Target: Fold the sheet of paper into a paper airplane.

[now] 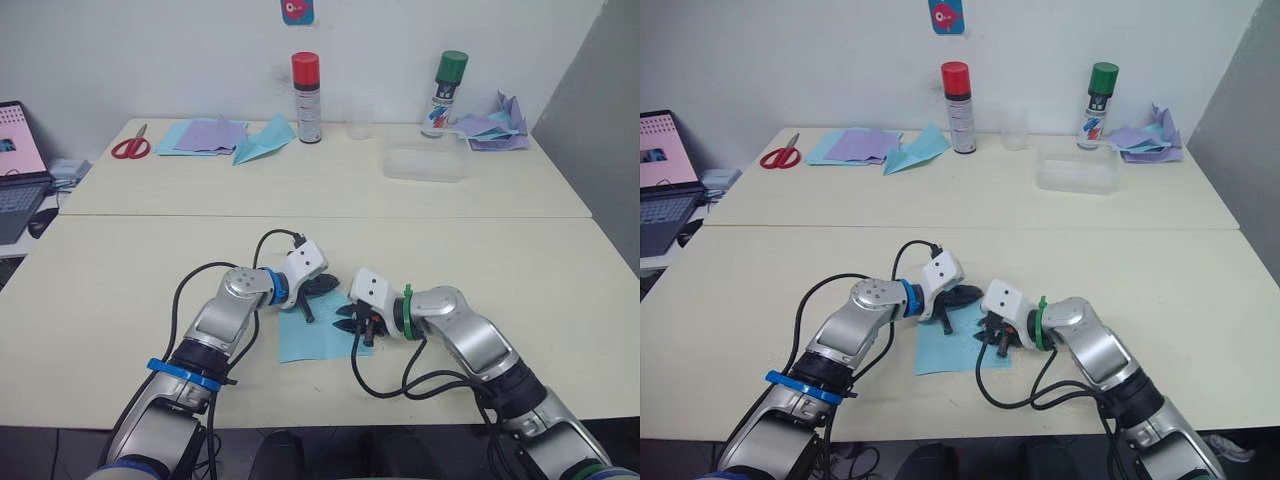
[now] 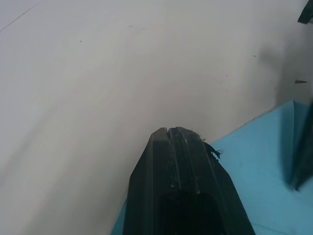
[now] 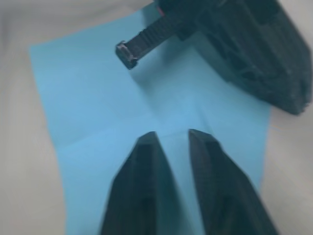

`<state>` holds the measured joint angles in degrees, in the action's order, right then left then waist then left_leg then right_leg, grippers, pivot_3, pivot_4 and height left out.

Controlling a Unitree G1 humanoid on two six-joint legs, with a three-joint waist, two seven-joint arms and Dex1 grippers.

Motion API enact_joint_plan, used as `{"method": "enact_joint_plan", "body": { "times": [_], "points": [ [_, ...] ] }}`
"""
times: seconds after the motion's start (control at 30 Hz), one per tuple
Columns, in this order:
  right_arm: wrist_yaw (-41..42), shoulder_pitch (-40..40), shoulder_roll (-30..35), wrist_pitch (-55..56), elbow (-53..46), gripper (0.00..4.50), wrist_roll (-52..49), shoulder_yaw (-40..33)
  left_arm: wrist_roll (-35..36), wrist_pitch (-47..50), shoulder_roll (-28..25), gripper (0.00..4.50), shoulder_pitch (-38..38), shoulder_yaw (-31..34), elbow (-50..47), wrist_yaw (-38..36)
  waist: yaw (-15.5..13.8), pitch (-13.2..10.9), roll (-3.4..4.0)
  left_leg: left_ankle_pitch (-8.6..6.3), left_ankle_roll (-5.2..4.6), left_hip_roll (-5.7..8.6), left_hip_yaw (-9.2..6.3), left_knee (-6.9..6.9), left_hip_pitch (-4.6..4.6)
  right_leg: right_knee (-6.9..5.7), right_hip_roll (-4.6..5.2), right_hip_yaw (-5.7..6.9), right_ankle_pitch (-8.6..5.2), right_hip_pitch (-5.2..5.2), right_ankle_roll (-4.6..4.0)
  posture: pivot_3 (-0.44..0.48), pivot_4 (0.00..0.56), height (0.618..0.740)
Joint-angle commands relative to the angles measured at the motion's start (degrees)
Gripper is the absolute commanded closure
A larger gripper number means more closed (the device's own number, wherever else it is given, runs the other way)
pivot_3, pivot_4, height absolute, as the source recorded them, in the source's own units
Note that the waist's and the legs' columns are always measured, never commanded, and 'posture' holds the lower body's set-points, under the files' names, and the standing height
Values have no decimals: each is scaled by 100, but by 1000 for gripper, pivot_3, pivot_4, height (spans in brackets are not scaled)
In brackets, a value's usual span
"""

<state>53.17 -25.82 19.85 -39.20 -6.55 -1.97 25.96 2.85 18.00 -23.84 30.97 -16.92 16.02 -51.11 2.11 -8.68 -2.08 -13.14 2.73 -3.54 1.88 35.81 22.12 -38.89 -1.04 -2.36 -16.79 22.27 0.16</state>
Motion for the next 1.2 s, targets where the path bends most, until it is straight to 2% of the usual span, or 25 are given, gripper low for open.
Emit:
{"method": "enact_joint_plan", "body": {
  "times": [0.03,0.3,0.43,0.6,0.8,1.03,1.2],
  "points": [
    [74,118,44,-358,-27,4466,-218,48,-248,53,-6,4500,-134,-274,336,-106,-6,0,0,0,0,0,0,0,0,0,0,1,0,0,0,0,150,740],
    [97,132,68,-1124,-851,4466,-1247,-817,-391,-224,-10,4500,-136,-358,500,-141,-27,-2,1,0,0,0,-3,2,20,4,1,5,0,9,0,0,150,740],
    [-567,23,-271,-958,-760,4466,-1339,-1307,-404,-278,-7,4500,-129,-335,543,-127,-26,-2,0,0,0,1,-6,4,20,3,2,7,1,8,1,0,150,740],
    [-1292,-9,-665,-441,-186,4466,-1048,-1271,-406,-300,-22,4500,-163,-342,523,-143,-25,-2,1,0,0,1,-7,1,22,4,2,9,0,10,1,0,150,740],
    [-1883,25,-613,-52,489,4466,-450,-1011,-412,-307,-30,4500,-193,-367,481,-156,-24,-2,1,0,0,4,-1,3,26,6,4,3,1,13,1,0,150,740],
    [-1684,419,-349,-426,97,4466,-519,-700,-432,-336,-3,4500,-169,-387,518,-150,-25,0,1,0,0,1,-5,1,26,6,3,7,0,11,1,0,150,740],
    [-1849,717,-317,-351,-162,4466,-521,-805,-436,-358,26,4500,-172,-393,532,-133,-26,6,-2,-1,-1,3,-4,1,25,12,4,6,0,8,2,0,150,740]
  ]
}}
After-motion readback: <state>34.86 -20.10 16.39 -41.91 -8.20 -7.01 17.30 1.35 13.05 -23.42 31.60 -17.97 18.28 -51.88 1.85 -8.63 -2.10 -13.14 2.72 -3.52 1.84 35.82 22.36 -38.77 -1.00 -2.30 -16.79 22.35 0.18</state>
